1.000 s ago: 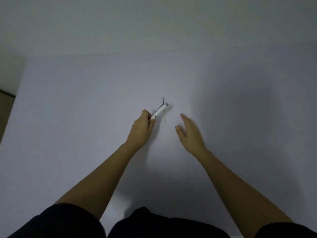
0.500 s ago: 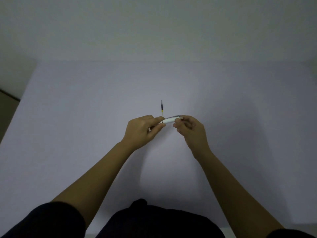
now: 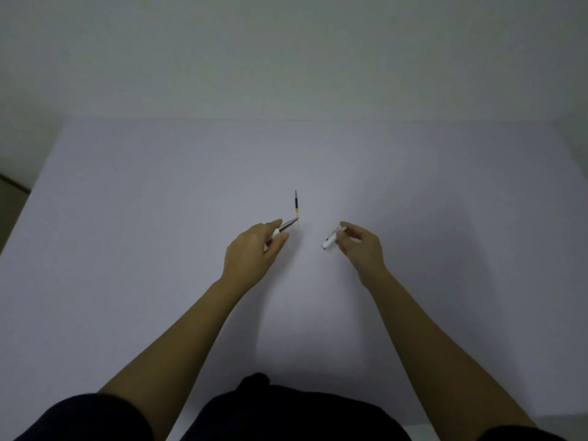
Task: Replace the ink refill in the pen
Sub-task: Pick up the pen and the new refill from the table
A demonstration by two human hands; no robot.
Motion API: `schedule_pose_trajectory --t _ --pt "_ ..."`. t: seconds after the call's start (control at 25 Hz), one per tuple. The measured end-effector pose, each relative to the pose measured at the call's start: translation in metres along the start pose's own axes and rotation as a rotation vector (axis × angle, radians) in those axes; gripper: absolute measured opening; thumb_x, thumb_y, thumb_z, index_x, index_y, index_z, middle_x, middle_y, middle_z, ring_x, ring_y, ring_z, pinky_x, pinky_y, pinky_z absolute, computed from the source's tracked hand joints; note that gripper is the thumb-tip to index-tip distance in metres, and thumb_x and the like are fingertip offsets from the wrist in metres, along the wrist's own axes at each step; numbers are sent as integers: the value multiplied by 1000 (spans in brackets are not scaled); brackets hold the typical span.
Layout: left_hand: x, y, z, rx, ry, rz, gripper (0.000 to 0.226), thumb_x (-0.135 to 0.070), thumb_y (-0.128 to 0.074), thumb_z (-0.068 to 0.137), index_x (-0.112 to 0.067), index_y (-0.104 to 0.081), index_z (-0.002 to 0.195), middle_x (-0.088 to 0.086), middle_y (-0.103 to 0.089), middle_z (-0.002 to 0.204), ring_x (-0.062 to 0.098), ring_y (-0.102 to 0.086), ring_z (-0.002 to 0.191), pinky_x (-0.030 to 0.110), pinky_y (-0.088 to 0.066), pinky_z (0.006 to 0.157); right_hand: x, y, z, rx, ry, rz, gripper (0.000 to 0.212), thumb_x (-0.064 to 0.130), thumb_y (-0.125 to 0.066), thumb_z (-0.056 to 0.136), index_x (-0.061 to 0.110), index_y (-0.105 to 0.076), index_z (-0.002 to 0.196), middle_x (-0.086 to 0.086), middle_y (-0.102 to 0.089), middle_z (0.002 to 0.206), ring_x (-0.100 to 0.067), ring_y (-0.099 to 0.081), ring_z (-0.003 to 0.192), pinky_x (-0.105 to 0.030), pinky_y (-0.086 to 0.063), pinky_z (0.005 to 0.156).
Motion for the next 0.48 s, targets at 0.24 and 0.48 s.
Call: schedule_pose_trajectory --t 0.24,0.48 --pt "5 -10 9 82 55 -102 35 -41 -46 94 -22 -62 119 4 -71 104 22 -64 93 35 -54 76 -20 -14 25 43 -26 -433 23 17 -70 81 8 -66 102 -13 -72 100 -26 -65 97 -29 -48 83" --pt "12 -16 14 100 83 -101 36 -39 -47 95 -18 -63 119 5 -72 107 22 -65 95 39 -55 80 -23 -20 37 16 37 -527 25 13 -69 81 4 -68 104 -15 -71 104 -27 -64 100 -28 -44 88"
Point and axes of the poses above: each hand's wrist, its own z-axis towards the middle knuckle, its own y-axis out of the back of the hand, x = y × z, the point moved 2 cm from there along z, towards the middle knuckle
